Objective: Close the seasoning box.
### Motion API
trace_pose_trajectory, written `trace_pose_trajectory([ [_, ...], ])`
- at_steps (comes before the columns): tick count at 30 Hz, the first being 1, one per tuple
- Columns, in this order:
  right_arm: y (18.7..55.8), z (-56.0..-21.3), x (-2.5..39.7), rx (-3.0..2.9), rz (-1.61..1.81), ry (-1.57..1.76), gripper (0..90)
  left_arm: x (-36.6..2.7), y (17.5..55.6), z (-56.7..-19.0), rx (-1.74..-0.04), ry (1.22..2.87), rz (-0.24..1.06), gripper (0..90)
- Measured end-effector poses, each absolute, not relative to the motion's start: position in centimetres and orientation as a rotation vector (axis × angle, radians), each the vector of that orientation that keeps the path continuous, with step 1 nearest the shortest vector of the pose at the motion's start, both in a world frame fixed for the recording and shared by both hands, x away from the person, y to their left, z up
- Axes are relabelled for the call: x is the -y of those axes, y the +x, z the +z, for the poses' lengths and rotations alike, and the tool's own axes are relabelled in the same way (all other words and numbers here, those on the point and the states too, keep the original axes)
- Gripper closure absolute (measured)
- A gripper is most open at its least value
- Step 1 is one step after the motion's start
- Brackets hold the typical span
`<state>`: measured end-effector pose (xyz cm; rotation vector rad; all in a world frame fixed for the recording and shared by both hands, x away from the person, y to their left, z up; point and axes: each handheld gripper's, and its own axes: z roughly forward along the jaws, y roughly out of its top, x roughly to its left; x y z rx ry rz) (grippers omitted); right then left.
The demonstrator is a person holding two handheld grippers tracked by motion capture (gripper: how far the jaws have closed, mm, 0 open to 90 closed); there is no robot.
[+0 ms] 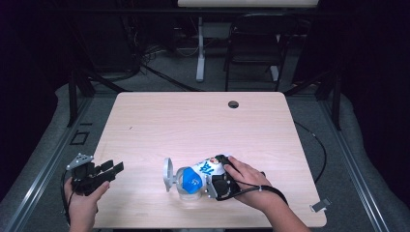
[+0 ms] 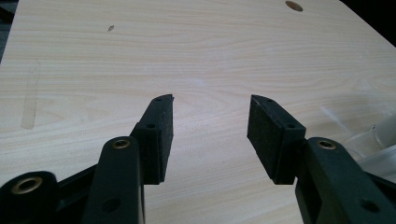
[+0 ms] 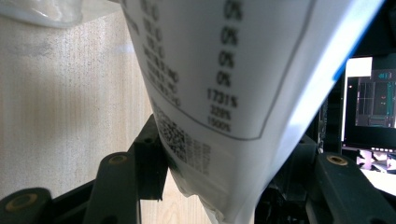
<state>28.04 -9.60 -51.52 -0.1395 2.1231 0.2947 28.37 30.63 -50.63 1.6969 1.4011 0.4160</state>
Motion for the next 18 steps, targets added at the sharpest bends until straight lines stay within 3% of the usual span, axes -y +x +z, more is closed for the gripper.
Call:
trace_pose_trajectory([
  [18,27.98,-51.28,9.26,-2.11,0.257,-0.174,46.2,-30.81,28.35,-50.57,-1.402,1.697,0.407,51.4],
])
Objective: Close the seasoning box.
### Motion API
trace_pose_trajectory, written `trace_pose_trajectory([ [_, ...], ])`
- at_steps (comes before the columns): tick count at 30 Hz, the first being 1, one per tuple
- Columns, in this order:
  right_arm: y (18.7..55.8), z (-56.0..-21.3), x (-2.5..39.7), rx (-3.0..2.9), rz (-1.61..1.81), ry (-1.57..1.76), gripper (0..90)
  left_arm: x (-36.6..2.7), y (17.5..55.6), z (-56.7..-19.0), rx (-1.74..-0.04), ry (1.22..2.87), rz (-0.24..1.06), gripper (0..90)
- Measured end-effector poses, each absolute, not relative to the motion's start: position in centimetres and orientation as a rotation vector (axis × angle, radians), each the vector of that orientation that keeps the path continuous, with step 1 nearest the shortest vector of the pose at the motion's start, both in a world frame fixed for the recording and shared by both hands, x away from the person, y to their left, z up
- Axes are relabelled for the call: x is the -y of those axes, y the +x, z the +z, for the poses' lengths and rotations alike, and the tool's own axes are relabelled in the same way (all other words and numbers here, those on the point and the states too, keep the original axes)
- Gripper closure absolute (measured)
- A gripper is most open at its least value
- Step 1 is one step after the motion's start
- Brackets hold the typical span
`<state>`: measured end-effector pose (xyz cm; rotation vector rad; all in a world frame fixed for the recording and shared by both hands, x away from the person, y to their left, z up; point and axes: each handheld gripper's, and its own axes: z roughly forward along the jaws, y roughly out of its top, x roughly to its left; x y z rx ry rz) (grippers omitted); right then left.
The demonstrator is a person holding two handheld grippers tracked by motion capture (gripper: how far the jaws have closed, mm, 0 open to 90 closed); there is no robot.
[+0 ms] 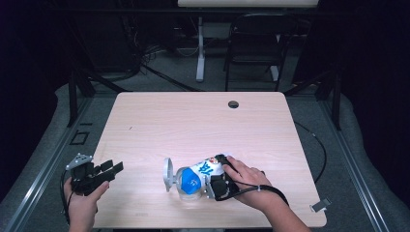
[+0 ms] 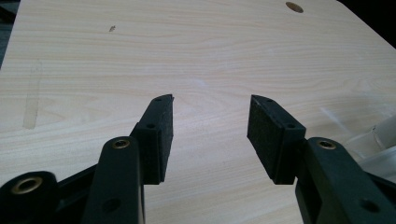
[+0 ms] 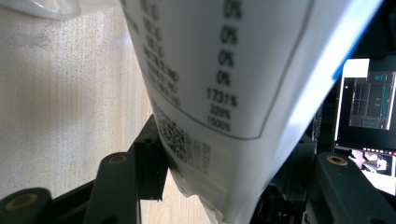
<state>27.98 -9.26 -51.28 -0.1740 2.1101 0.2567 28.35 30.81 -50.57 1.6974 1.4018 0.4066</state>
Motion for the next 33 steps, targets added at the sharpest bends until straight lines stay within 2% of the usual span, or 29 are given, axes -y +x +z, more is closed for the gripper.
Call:
trace_pose_trajectory([
  [33,27.64,-50.83,8.71,-2.096,0.157,-0.202,46.2,-30.89,28.39,-50.66,-1.404,1.696,0.403,51.4],
])
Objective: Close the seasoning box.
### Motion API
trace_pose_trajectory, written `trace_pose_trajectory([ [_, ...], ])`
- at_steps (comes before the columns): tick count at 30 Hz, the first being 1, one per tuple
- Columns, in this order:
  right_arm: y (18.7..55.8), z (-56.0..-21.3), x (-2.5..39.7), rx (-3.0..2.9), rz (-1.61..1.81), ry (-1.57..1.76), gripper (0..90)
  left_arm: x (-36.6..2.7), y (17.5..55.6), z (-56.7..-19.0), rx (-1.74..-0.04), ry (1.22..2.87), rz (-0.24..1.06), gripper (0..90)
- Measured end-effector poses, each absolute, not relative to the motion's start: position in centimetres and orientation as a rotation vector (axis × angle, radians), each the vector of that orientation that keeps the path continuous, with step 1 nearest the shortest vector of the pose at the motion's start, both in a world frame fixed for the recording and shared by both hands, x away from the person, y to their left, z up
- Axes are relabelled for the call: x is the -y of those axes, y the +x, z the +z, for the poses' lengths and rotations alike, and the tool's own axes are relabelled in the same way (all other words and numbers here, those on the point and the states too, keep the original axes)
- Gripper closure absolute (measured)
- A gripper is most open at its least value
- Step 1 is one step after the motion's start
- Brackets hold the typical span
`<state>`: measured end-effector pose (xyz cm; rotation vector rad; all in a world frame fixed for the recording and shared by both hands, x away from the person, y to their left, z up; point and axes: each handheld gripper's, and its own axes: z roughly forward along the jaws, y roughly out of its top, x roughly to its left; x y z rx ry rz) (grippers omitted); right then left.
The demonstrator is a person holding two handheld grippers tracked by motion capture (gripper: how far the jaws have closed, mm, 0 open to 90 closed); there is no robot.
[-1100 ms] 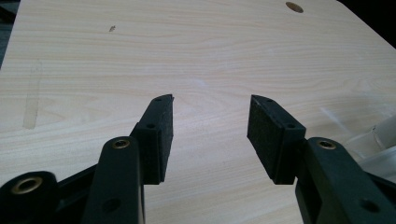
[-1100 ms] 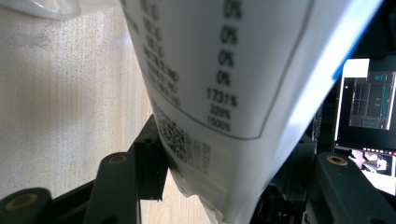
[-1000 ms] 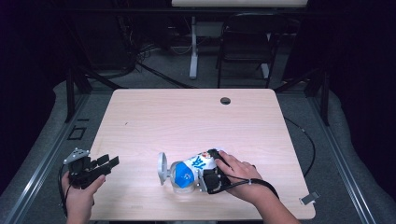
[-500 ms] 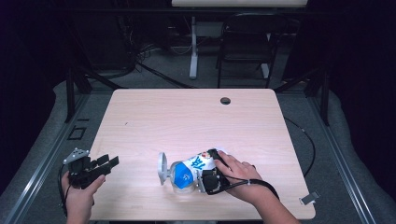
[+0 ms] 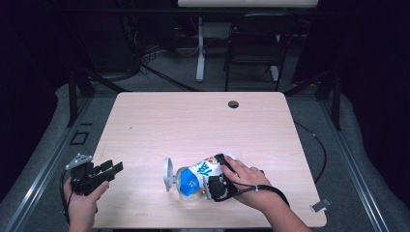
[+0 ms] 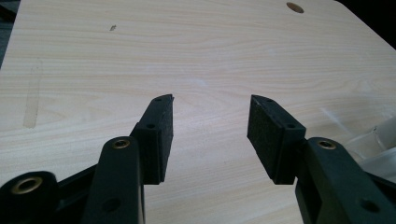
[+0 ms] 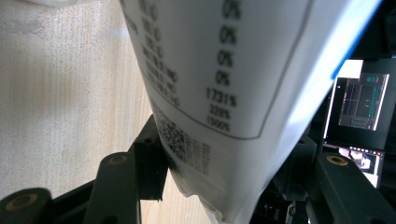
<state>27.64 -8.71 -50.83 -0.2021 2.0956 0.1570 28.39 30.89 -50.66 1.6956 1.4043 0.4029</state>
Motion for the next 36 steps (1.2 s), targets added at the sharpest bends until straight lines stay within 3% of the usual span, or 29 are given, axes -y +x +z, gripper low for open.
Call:
trace_pose_trajectory([
  [36,27.31,-50.37,8.0,-2.084,0.057,-0.226,46.5,-31.04,28.42,-50.78,-1.411,1.68,0.403,51.4],
])
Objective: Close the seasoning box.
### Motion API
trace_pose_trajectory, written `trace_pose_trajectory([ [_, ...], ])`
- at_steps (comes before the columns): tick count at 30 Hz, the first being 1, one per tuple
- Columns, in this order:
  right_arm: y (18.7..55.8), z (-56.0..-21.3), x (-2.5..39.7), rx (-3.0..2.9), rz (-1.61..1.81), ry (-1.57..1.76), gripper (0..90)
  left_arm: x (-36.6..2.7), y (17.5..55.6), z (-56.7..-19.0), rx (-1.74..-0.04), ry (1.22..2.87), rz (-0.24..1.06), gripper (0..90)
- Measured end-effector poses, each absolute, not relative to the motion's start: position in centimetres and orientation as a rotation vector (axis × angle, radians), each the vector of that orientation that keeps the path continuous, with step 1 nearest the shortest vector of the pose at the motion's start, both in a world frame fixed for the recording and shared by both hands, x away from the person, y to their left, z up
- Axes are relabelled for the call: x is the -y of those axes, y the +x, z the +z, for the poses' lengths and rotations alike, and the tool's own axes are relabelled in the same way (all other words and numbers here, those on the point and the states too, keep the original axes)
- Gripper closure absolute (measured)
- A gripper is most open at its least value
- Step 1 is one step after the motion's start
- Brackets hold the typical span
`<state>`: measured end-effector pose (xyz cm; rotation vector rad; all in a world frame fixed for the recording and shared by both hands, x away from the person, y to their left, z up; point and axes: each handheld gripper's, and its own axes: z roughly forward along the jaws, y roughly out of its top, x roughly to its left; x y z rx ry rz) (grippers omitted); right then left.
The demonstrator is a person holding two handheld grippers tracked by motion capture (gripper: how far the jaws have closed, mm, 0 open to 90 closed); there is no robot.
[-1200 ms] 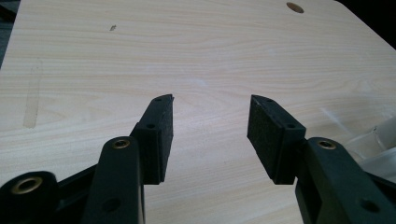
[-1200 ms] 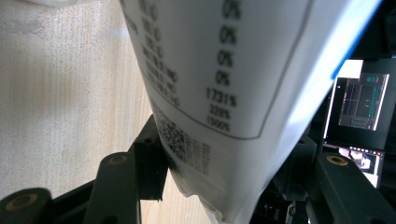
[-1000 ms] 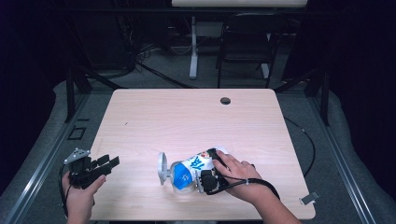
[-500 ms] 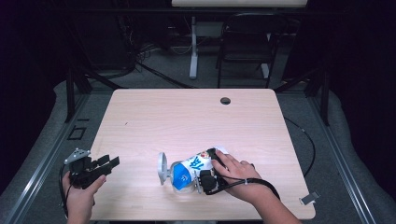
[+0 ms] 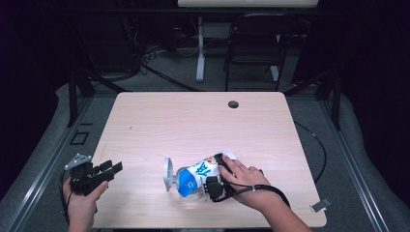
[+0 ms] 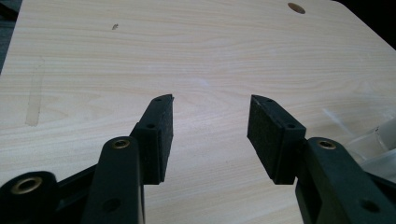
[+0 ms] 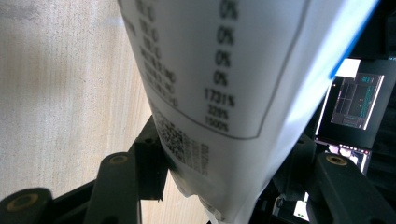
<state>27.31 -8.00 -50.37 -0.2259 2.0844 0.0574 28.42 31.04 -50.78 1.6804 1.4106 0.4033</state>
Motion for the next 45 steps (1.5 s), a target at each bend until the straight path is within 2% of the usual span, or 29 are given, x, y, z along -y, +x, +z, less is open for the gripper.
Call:
trace_pose_trajectory([
  [45,27.03,-50.09,7.5,-2.062,-0.003,-0.231,48.0,-31.24,28.44,-50.9,-1.419,1.671,0.399,51.3],
])
